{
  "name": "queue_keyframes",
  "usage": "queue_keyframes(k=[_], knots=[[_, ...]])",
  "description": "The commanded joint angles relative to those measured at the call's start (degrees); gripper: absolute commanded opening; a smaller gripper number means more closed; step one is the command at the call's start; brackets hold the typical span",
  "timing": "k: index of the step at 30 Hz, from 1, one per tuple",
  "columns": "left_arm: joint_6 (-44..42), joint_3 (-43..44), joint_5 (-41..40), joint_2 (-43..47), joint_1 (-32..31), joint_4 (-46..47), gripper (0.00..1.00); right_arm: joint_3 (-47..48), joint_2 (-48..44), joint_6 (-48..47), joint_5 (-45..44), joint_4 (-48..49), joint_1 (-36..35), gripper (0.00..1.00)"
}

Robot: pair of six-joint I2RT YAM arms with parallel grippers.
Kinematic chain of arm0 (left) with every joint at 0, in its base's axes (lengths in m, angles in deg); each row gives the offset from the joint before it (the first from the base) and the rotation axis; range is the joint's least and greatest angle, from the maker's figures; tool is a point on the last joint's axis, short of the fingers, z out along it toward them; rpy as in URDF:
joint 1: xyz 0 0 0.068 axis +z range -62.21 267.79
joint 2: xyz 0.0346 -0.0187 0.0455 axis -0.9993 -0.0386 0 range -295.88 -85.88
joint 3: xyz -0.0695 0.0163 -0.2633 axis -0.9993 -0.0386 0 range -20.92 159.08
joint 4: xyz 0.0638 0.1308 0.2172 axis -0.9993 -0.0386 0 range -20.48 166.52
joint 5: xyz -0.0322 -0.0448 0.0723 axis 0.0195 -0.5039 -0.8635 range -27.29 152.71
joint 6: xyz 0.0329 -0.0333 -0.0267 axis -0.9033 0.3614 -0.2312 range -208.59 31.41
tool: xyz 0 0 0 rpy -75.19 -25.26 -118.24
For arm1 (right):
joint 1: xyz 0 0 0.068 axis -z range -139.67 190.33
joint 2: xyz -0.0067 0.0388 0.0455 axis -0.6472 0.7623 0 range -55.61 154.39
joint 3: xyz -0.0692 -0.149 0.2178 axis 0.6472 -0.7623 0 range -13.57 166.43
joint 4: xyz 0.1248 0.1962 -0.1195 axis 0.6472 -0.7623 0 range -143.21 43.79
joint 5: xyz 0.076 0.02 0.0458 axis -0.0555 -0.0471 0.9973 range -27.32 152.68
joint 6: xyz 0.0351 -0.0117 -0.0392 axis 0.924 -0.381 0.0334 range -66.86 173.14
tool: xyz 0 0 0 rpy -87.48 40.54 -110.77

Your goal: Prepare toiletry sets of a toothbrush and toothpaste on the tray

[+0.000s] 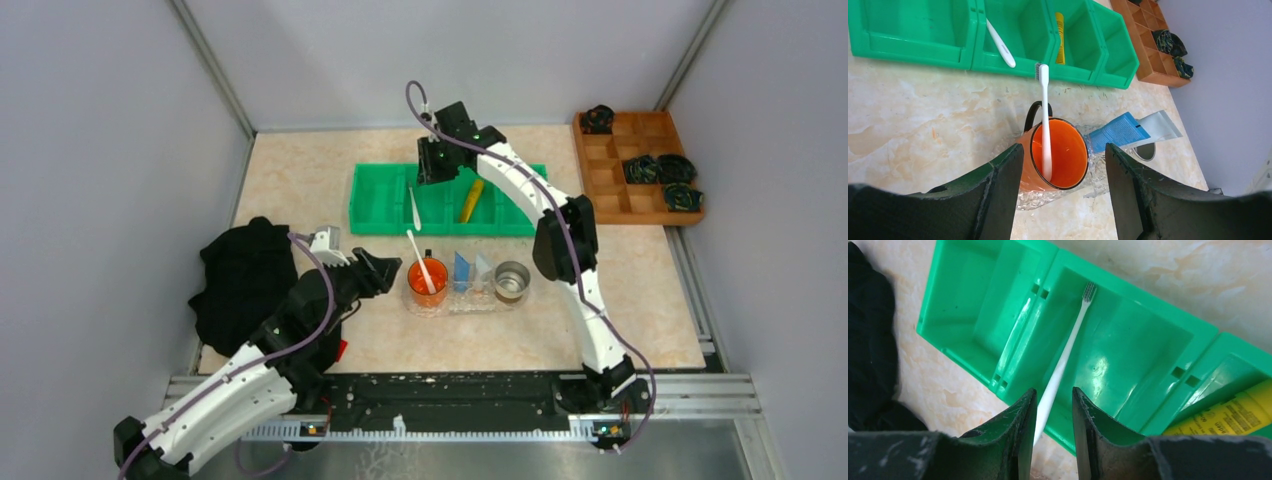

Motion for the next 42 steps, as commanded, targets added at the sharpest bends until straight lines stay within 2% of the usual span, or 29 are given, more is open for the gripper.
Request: queue_keyframes(k=[1, 10, 24, 34, 37, 39, 40, 42], knots=[[1.33, -0.12, 0.4, 1.62, -0.29, -1.53, 0.68, 2.9, 1.0, 1.3, 0.24, -1.09, -1.74, 0.32], [1.33, -0.32, 0.31, 4.58, -0.26, -2.55, 0.67, -2.3, 1.48, 1.81, -0.21, 0.39, -3.3, 0.32], [1.61, 0.22, 1.64, 6.45, -0.31, -4.48, 0.67, 2.15, 7.54, 3.56, -1.02, 0.03, -3.6, 0.31], [1.13, -0.14, 1.73, 5.85, -0.2, -3.62, 0.67, 2.04, 8.66, 4.08, -0.38, 1.3, -3.53, 0.31], [1.17, -0.28, 2.0, 5.45, -0.19, -3.32, 0.67, 2.05, 8.58, 3.93, -0.31, 1.34, -3.58, 0.24], [1.12, -0.35, 2.1, 5.27, -0.26, -3.22, 0.67, 1.97, 8.35, 3.65, -0.2, 1.6, -3.63, 0.04], [1.2, -0.37, 2.1, 5.23, -0.19, -3.15, 0.67, 1.84, 8.17, 3.62, -0.2, 1.79, -3.59, 0.0], [1.11, -0.52, 2.04, 5.22, -0.24, -3.11, 0.67, 1.78, 7.76, 3.3, -0.31, 2.03, -3.59, 0.0]])
